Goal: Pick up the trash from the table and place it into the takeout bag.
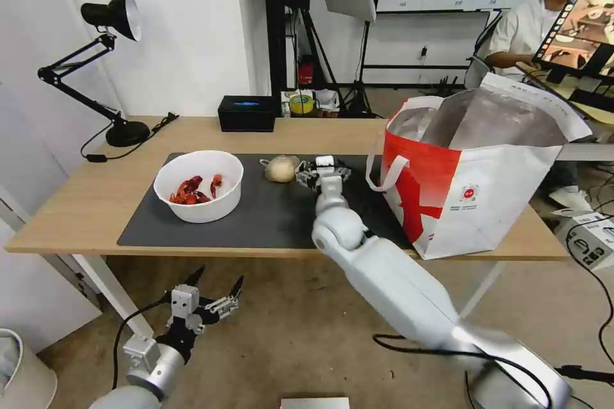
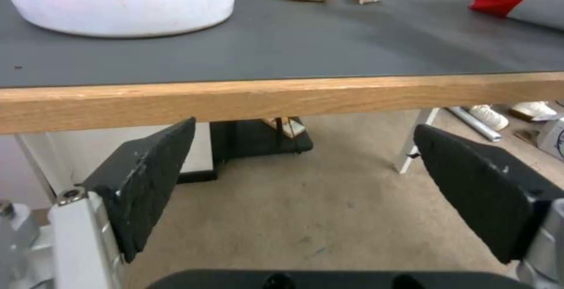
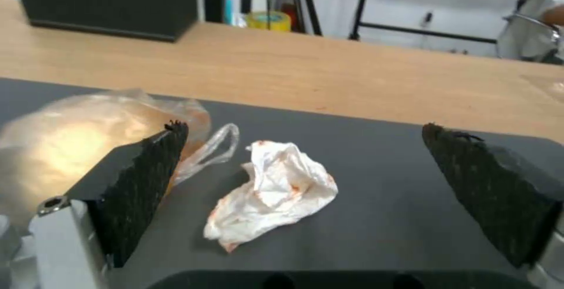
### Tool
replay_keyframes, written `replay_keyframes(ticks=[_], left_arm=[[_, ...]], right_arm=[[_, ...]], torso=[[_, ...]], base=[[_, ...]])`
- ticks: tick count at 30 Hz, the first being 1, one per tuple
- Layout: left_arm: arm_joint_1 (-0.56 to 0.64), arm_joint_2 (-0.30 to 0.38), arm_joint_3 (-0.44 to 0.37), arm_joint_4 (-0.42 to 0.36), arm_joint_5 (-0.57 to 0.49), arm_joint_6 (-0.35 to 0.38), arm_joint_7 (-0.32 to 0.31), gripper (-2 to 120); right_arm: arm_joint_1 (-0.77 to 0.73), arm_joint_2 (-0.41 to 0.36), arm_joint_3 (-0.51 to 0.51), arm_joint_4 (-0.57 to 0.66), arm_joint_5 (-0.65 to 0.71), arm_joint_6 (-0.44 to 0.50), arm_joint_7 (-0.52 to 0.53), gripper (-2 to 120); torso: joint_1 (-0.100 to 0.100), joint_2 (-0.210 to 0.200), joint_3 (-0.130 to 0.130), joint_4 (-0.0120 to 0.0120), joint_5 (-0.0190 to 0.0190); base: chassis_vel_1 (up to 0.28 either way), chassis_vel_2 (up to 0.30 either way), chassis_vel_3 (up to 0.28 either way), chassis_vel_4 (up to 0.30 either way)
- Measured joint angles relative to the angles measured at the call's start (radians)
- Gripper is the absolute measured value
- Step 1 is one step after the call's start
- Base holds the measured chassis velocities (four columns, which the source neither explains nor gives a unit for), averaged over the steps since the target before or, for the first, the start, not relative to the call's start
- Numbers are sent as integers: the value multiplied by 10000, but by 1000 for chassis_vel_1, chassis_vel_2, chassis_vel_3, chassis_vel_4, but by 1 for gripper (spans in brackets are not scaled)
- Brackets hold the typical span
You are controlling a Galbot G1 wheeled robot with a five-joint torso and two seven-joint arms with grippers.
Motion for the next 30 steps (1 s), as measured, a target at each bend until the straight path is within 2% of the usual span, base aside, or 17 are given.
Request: replay_keyframes(ticks=[7, 15, 30], left_arm=[[-52, -78, 155, 34, 140, -7, 14, 100], [-61, 13, 123, 3, 141, -29, 17, 100], [-50, 63, 192, 68, 132, -198, 39, 100]], right_arm=[[372, 636, 81, -1240, -212, -189, 86, 100], [782, 903, 56, -2046, -224, -420, -54, 100], [1017, 1088, 92, -2593, -179, -843, -254, 100]], torso=[[0, 1, 0, 0, 0], [0, 1, 0, -1, 1], [0, 1, -1, -1, 2]], base=[[0, 0, 0, 0], [0, 0, 0, 0], [0, 0, 0, 0]])
